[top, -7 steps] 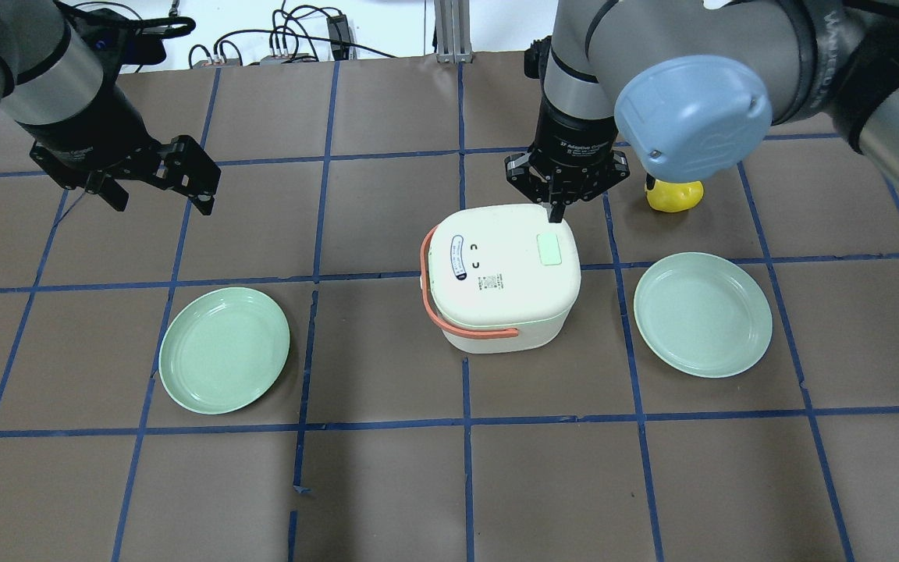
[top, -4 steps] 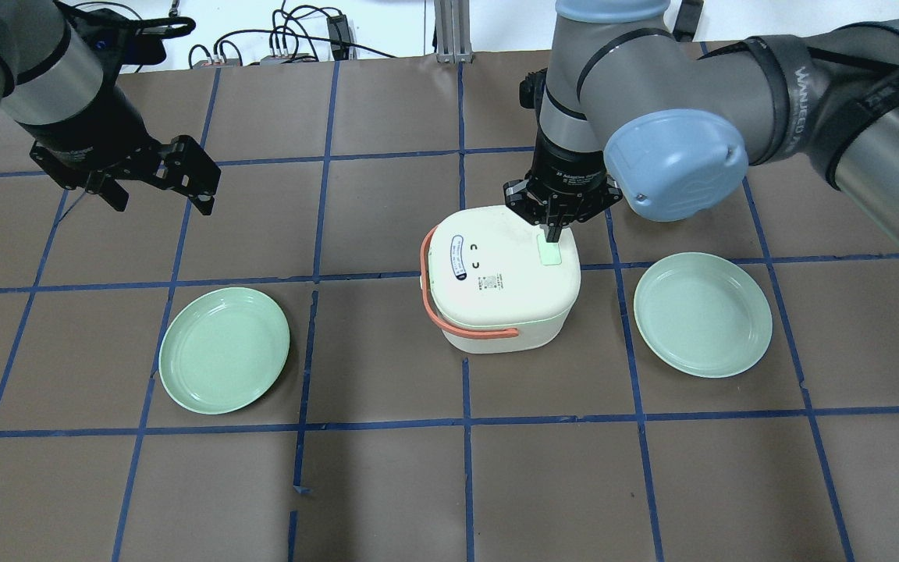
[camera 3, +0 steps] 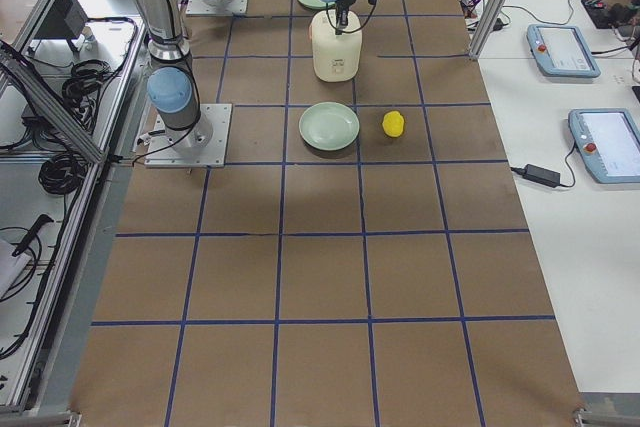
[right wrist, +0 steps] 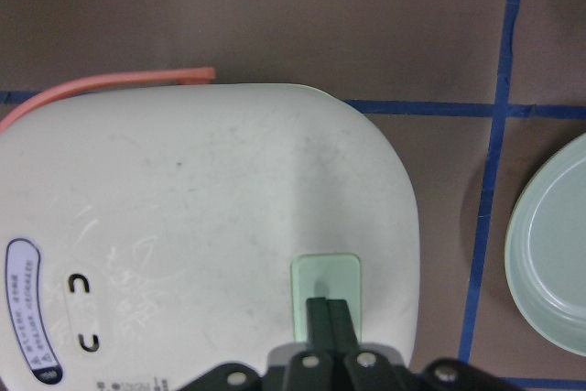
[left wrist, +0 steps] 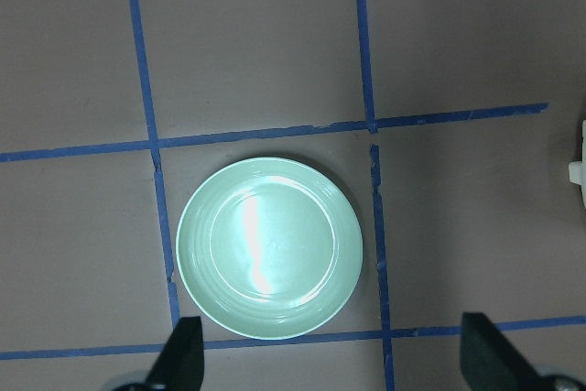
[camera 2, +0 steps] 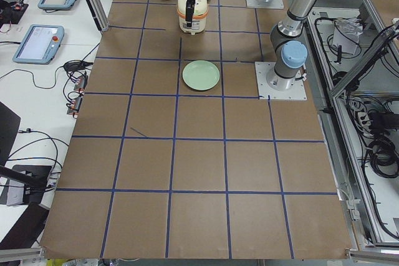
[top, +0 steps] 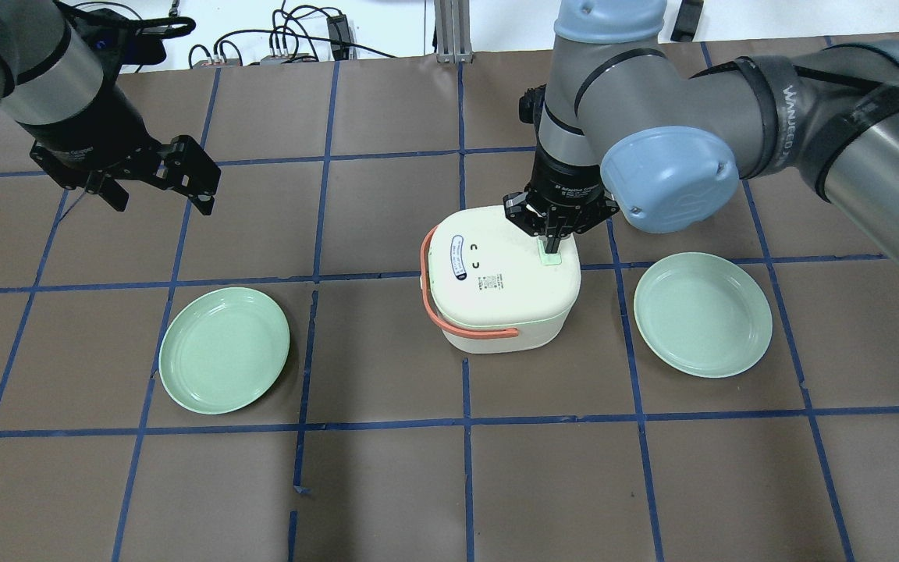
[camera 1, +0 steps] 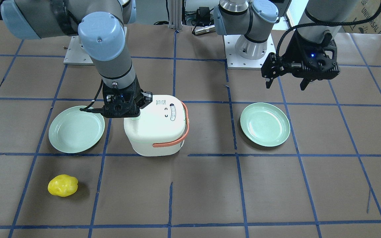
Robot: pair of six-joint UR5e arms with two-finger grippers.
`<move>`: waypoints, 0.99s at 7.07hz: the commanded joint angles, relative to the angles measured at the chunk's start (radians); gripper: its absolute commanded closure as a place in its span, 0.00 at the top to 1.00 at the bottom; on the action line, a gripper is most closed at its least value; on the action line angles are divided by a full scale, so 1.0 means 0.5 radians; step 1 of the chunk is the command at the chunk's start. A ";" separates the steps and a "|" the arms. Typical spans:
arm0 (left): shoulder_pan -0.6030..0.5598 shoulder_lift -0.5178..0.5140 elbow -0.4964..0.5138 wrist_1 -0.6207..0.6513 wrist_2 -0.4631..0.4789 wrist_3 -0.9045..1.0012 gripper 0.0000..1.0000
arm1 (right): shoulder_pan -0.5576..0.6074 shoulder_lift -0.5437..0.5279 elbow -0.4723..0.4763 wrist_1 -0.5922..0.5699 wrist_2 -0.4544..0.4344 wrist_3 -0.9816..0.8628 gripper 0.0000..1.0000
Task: Press rice cooker button
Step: 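Lower the right gripper and press down on the green button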
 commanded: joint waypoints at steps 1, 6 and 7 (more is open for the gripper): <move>0.000 0.000 0.000 0.000 0.000 0.000 1.00 | 0.000 0.004 0.002 -0.009 0.000 -0.001 0.05; 0.000 0.000 0.000 0.000 0.000 0.000 1.00 | 0.000 0.016 0.017 -0.052 0.003 0.002 0.05; 0.000 0.000 0.000 0.000 0.000 0.000 1.00 | 0.000 0.035 0.017 -0.070 0.003 0.005 0.05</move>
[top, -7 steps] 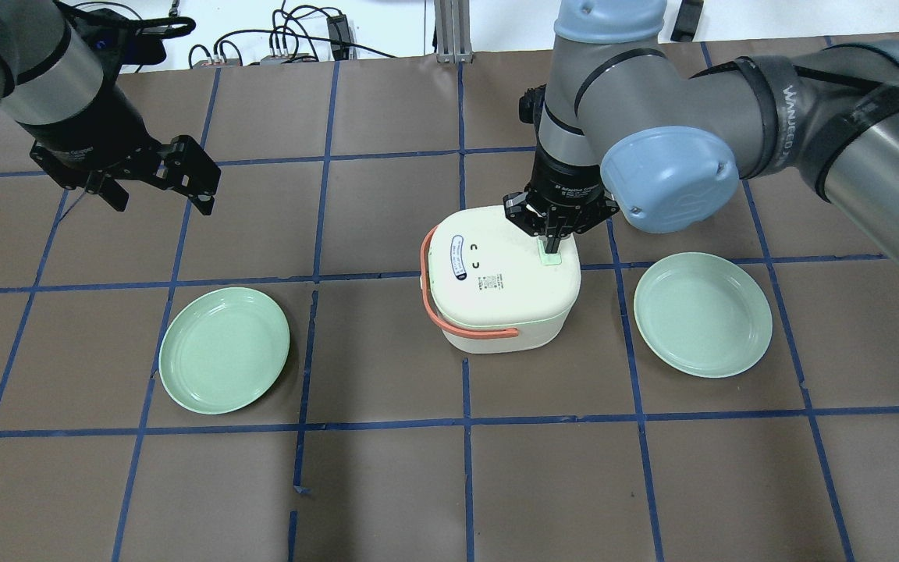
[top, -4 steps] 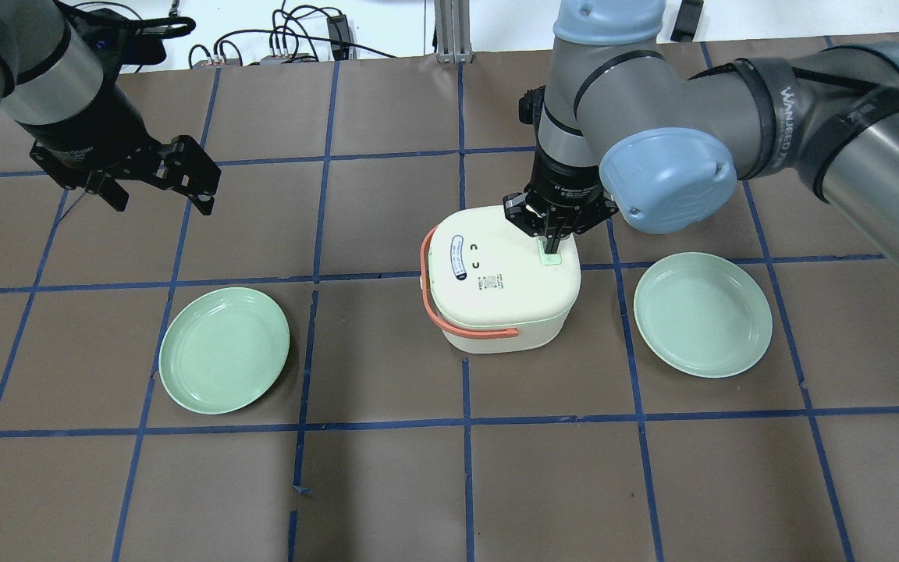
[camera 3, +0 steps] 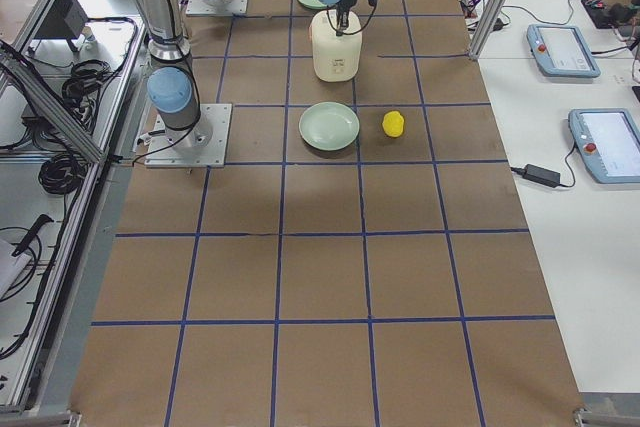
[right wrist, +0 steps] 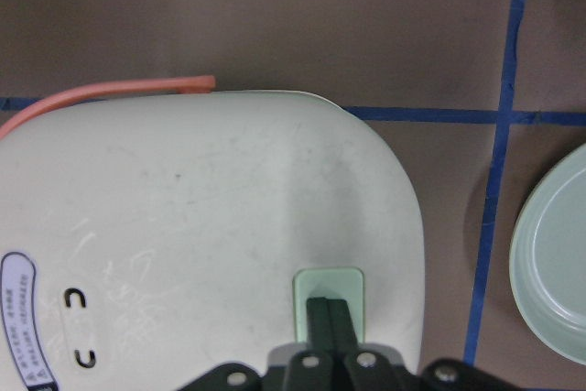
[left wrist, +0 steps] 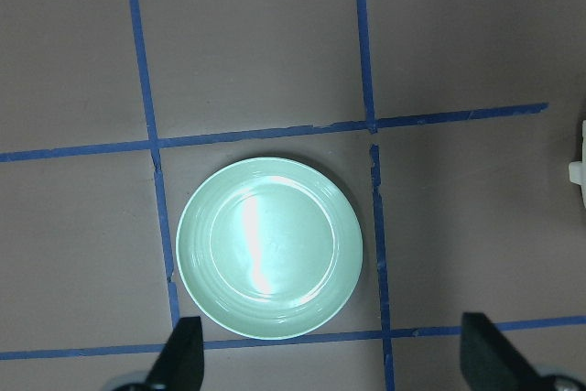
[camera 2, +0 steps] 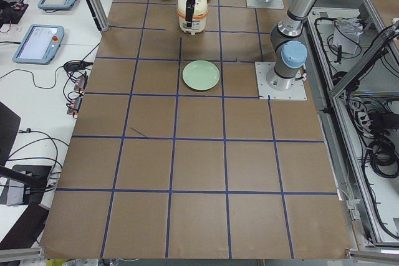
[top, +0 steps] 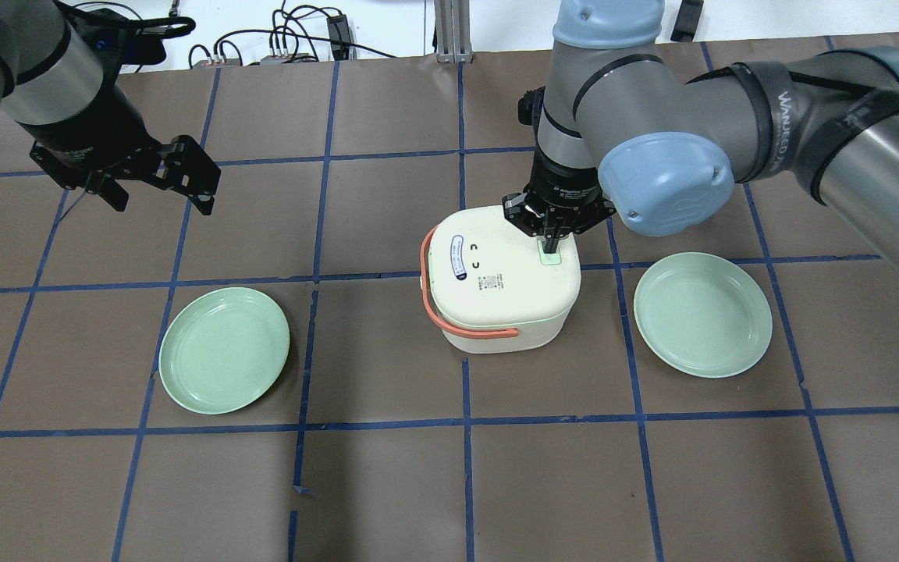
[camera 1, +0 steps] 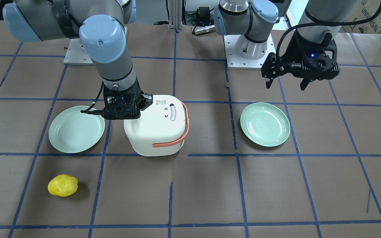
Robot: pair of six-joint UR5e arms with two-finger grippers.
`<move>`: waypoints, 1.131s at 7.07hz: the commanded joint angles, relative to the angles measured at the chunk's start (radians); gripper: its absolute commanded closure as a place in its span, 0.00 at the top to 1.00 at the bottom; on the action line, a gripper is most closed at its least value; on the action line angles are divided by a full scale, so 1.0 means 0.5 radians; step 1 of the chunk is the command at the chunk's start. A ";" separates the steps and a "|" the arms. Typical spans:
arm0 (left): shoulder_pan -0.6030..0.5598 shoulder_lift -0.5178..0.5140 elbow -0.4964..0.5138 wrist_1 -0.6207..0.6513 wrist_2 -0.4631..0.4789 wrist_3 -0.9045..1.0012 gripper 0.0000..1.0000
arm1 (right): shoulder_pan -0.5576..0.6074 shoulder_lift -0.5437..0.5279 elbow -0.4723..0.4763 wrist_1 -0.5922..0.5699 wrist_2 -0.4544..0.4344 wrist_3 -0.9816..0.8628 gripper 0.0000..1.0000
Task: Press rice cooker button
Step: 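Lift the right gripper away as the cooker lid springs open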
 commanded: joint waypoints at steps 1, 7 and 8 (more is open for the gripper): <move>0.000 0.000 0.000 0.000 0.000 0.000 1.00 | 0.000 0.020 0.001 -0.022 0.004 0.012 0.05; 0.000 0.000 0.000 0.000 0.000 0.000 1.00 | 0.000 -0.002 0.032 -0.019 -0.002 0.009 0.06; 0.000 0.000 0.000 0.000 0.000 0.000 1.00 | 0.000 -0.005 0.032 -0.019 0.001 0.005 0.06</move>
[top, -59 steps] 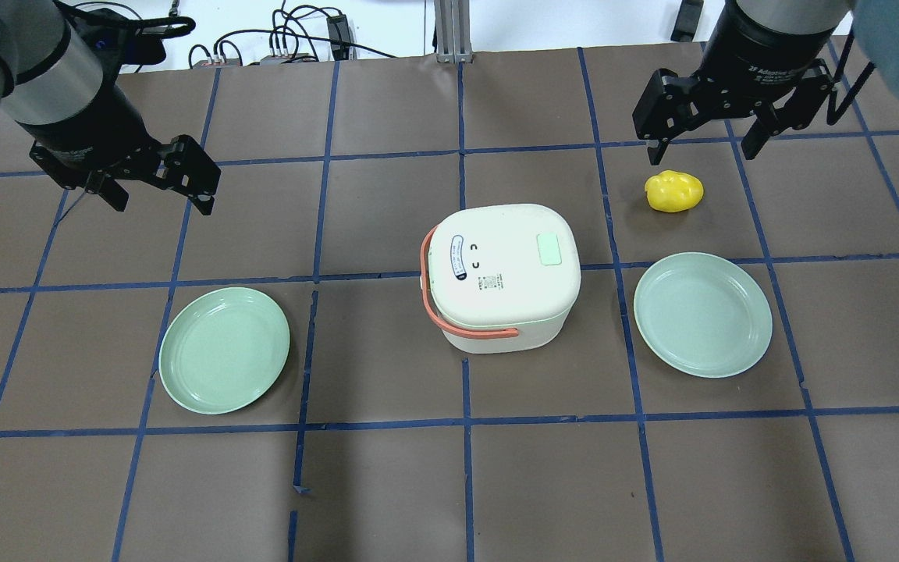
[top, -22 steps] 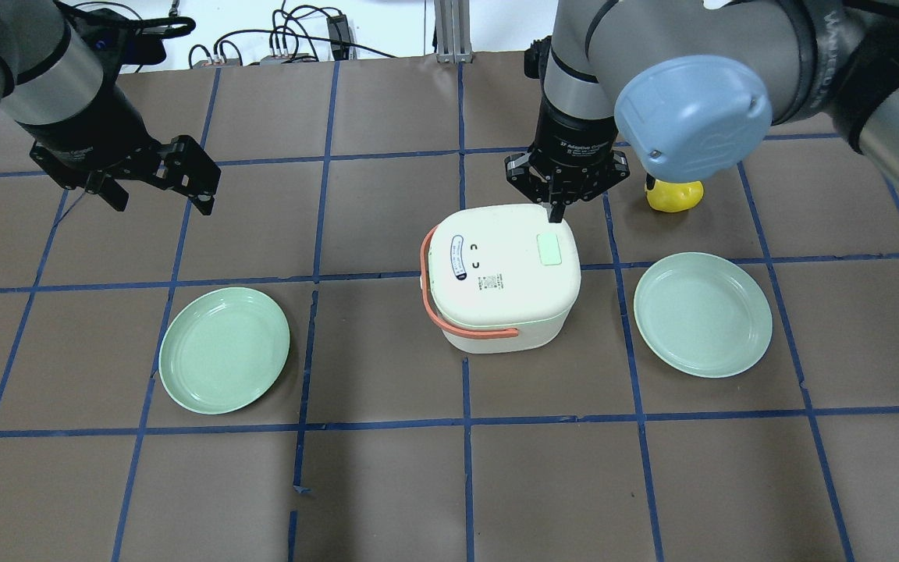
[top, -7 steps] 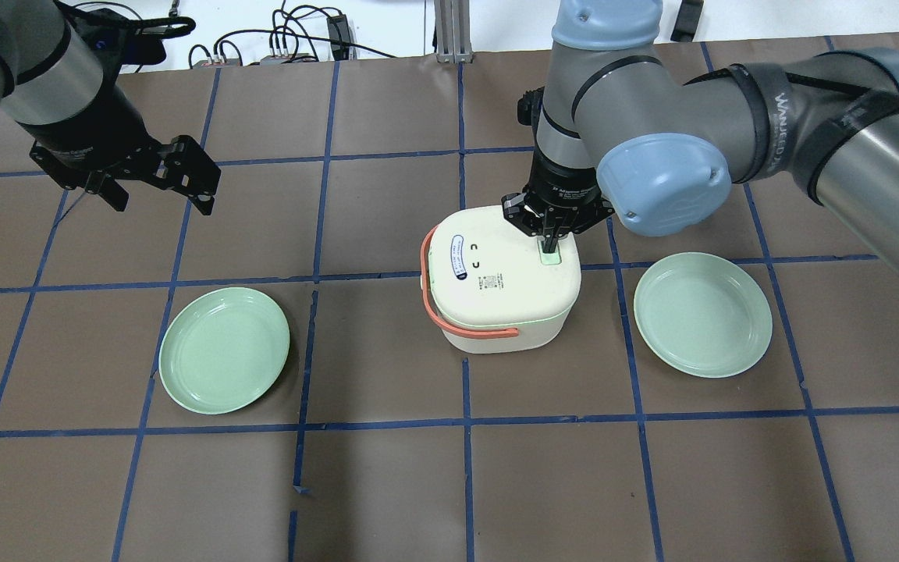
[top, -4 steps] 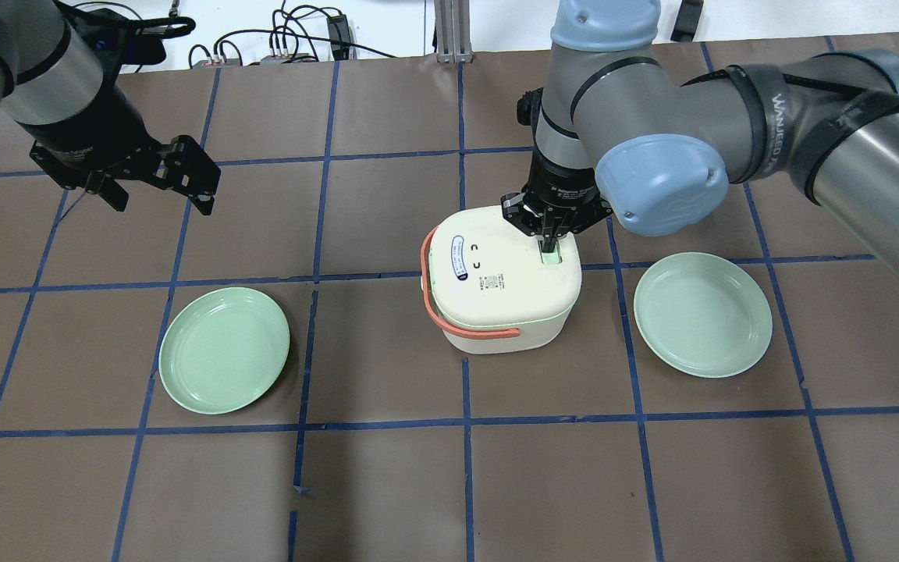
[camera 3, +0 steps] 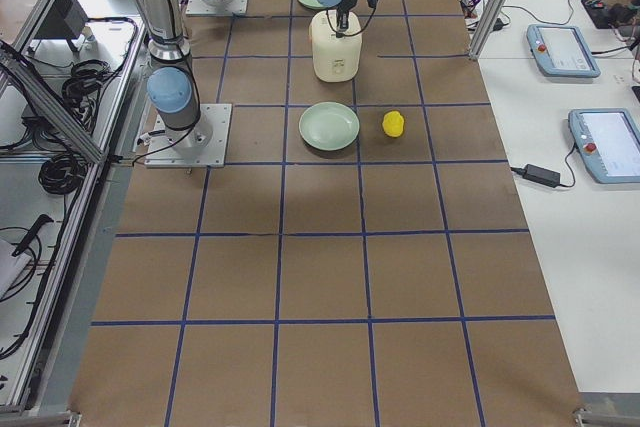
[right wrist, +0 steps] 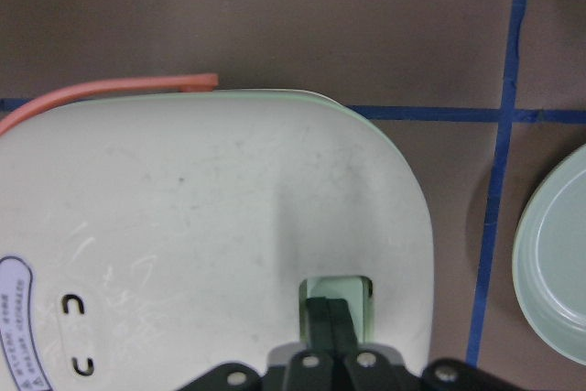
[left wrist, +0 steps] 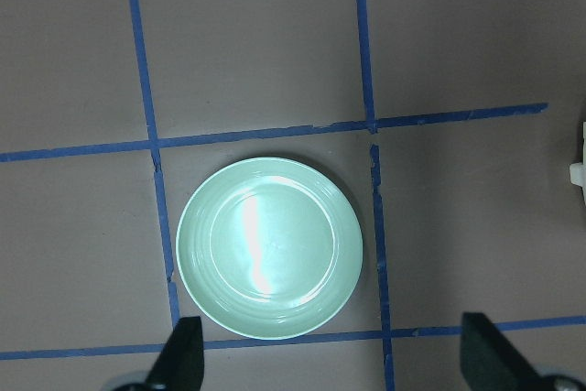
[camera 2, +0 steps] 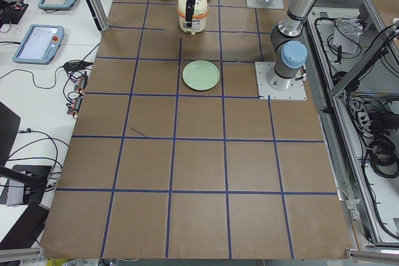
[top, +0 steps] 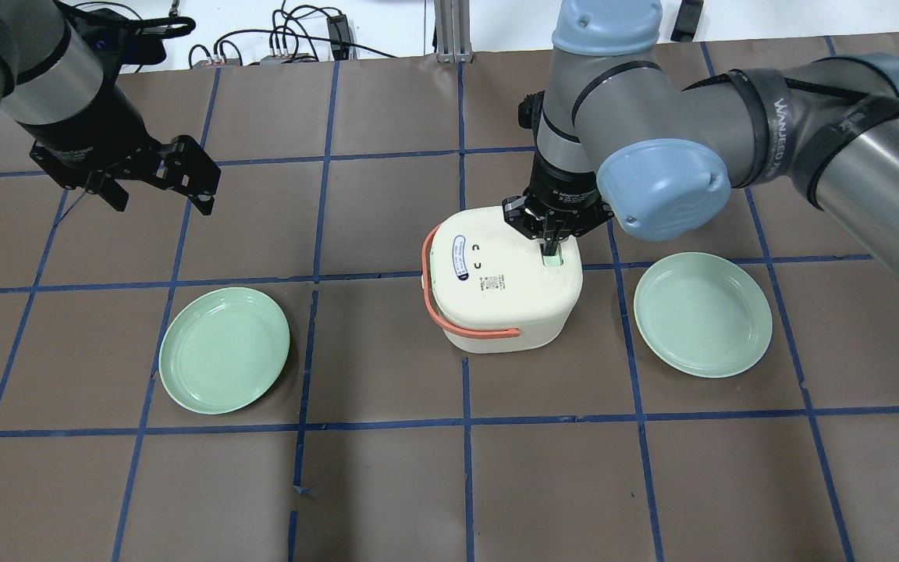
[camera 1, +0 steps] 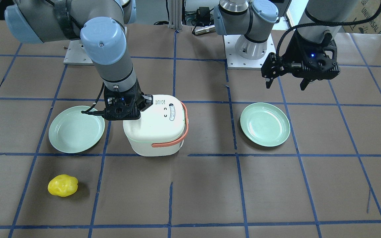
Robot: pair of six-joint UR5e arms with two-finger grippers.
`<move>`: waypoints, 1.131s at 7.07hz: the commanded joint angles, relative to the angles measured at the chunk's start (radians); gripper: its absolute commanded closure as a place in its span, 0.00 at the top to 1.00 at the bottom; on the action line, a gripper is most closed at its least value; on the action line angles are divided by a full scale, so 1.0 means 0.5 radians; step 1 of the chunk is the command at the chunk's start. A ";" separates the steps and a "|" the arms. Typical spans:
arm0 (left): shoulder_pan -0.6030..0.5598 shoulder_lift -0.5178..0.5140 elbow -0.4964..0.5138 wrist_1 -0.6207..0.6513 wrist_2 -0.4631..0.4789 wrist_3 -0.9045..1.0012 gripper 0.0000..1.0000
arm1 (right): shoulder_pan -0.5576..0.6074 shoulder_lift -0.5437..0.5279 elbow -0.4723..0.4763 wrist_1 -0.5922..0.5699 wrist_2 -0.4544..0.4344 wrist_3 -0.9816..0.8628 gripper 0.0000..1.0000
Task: Press rice cooker button
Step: 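Lift the right gripper away as the cooker lid springs open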
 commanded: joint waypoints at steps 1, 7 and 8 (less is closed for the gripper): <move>0.000 0.000 0.000 0.000 0.000 0.000 1.00 | 0.000 -0.010 -0.028 0.000 0.005 -0.012 0.07; 0.000 0.000 0.000 0.000 0.000 0.000 1.00 | -0.058 -0.118 -0.515 0.542 -0.053 -0.025 0.54; 0.000 0.000 0.000 0.000 0.000 0.000 1.00 | -0.107 -0.121 -0.607 0.595 -0.095 -0.152 0.72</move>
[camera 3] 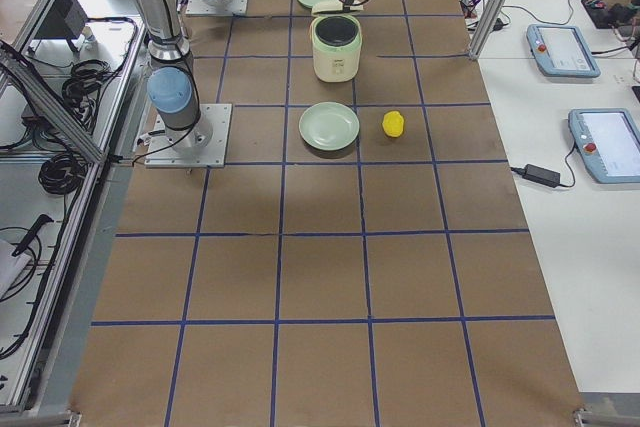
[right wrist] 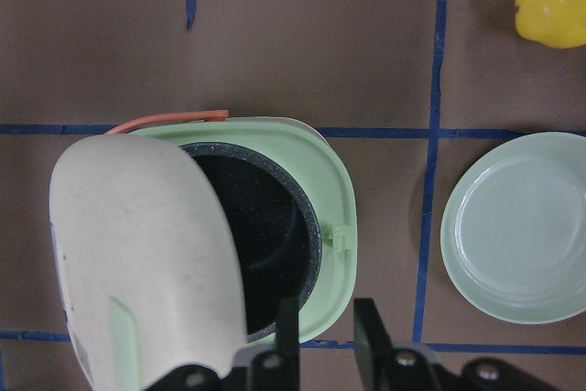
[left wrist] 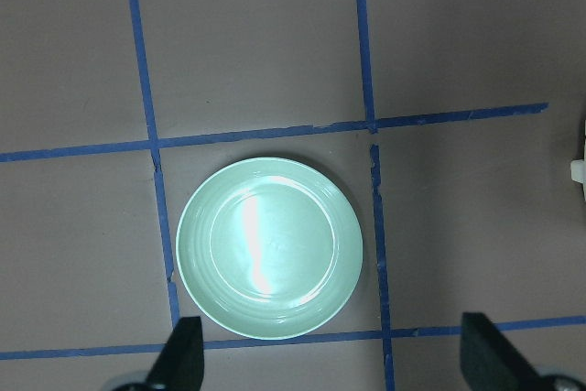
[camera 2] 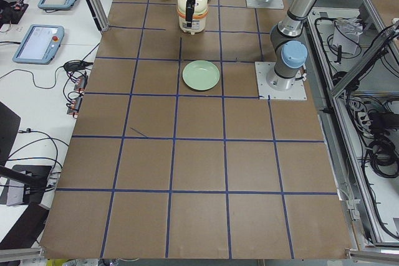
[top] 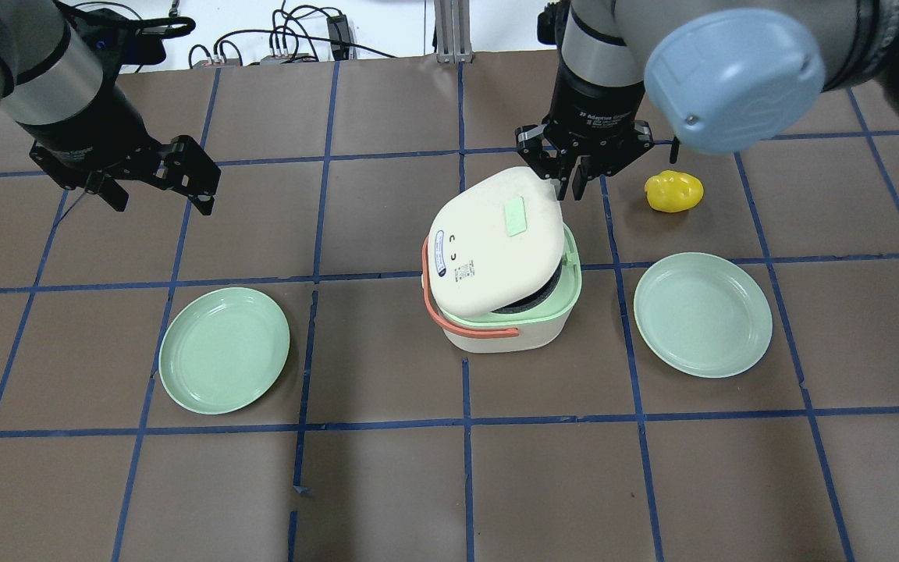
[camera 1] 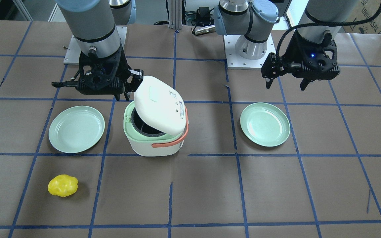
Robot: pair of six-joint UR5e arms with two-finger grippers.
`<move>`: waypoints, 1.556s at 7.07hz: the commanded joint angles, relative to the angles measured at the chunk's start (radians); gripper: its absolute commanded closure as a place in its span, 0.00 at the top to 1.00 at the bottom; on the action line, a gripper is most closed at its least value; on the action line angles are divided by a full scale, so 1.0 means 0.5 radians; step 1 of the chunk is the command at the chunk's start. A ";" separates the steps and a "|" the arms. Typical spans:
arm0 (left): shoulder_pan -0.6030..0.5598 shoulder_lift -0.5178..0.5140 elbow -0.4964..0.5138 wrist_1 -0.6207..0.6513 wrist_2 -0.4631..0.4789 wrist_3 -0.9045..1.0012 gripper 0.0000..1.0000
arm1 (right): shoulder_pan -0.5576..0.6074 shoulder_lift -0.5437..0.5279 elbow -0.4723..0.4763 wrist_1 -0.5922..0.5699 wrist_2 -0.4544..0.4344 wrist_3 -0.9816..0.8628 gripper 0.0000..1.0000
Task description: Press rice cooker button
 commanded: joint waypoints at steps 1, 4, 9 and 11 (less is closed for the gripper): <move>0.000 0.000 0.000 0.000 0.000 0.000 1.00 | -0.139 -0.036 -0.176 0.174 -0.041 -0.205 0.86; 0.000 0.000 0.000 0.000 0.000 0.000 1.00 | -0.449 -0.195 -0.177 0.405 -0.004 -0.457 1.00; 0.000 0.000 0.000 0.000 0.000 0.000 1.00 | -0.428 -0.186 0.016 0.141 -0.040 -0.319 1.00; 0.000 0.000 0.000 0.000 0.000 0.000 1.00 | -0.425 -0.186 0.016 0.163 -0.038 -0.255 1.00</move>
